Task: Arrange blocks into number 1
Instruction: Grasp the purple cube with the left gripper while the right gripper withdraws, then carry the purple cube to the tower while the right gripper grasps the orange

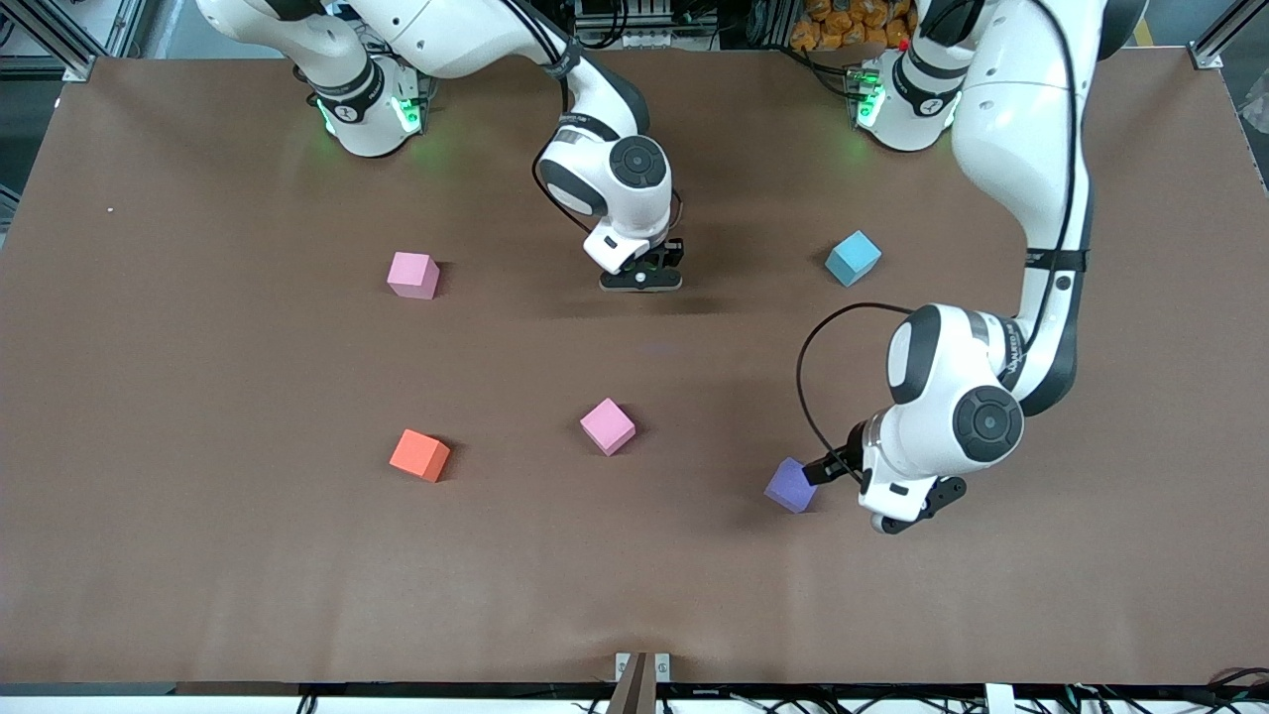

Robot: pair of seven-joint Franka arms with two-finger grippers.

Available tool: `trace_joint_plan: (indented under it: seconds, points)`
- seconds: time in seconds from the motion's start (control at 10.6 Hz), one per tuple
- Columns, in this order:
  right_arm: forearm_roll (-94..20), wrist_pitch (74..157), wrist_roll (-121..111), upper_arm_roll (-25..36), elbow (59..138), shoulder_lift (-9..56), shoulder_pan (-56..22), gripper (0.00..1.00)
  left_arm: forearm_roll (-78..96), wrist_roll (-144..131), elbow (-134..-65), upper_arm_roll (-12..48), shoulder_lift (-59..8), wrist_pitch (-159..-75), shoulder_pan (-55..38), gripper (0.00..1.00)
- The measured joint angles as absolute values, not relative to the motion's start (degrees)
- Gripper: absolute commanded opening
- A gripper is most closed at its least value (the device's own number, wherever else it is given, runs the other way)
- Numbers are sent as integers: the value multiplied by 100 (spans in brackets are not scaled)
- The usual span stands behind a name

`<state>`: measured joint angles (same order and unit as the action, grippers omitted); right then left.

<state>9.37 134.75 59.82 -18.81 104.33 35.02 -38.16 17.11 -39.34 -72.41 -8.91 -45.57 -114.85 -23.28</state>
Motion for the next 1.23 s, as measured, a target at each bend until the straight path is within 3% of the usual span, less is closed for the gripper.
trace_joint_plan:
  seconds: [0.19,0.28,0.47,0.95,1.23]
  points:
    - [939,13495,5982,-1900,10446,3502,-3818,0,1838,-4416,-6870,-965,-4885,-11492,-2415,100]
    - [940,13496,5982,-1902,10461,3502,-3818,5,1901,-4588,-6738,-985,-5022,-11512,-2425,100]
    - [942,13507,5983,-1903,10527,3503,-3818,100,1977,-4810,-6613,-1044,-5213,-11649,-2431,100]
    - [942,13587,6271,-1900,10493,3431,-3753,100,1987,-5390,-6327,-1052,-5485,-11909,-2528,100]
    - [943,13585,6472,-1877,10341,3009,-3233,100,1987,-5403,-6286,-1069,-5533,-12007,-2562,100]
